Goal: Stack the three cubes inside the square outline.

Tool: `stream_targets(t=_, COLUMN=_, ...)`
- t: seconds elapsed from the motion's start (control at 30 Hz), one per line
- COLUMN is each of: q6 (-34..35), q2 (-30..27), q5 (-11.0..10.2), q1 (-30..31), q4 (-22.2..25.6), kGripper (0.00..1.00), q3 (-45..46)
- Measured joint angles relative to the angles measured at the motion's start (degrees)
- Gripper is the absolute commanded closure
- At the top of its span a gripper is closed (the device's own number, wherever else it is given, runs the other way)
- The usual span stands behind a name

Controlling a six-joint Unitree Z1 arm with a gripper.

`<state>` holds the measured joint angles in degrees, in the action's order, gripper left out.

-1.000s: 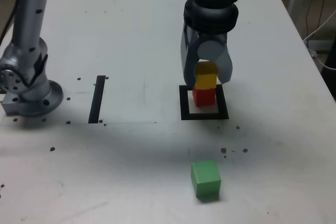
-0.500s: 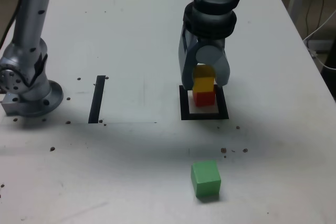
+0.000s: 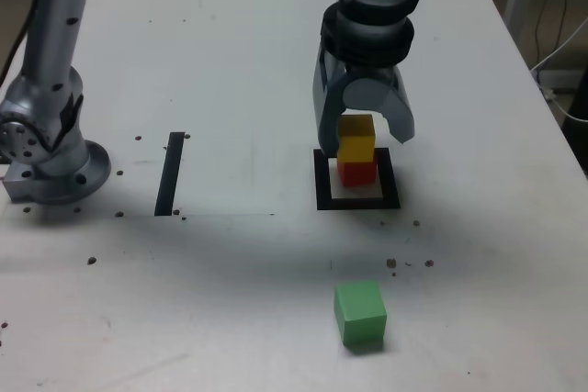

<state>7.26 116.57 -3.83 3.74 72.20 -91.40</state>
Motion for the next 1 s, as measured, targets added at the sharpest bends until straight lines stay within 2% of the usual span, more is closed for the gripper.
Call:
stream_targets(t=0.3, q6=-0.3, q2=-1.8, q5=-0.5, q1=0.0, q4=0.4, kGripper=0.0, q3=1.0)
stream_targets(t=0.53, q6=3.1, q2=-7.8, q5=0.2, q1=3.0, q4=2.0, kGripper=0.0, q3=2.2)
stream_targets(t=0.73, q6=9.6, q2=-10.1, q5=4.1, q1=7.7, q4=4.2, kGripper=0.0, q3=3.4)
stream_targets(t=0.83, q6=12.9, q2=-10.2, q5=7.3, q1=10.2, q4=4.4, kGripper=0.01, q3=4.4)
stream_targets(t=0.9, q6=14.1, q2=-10.4, q5=9.1, q1=13.4, q4=3.5, kGripper=0.01, q3=4.8)
stream_targets(t=1.0, q6=15.2, q2=-10.4, q5=10.1, q1=17.0, q4=-0.7, kGripper=0.01, q3=5.0)
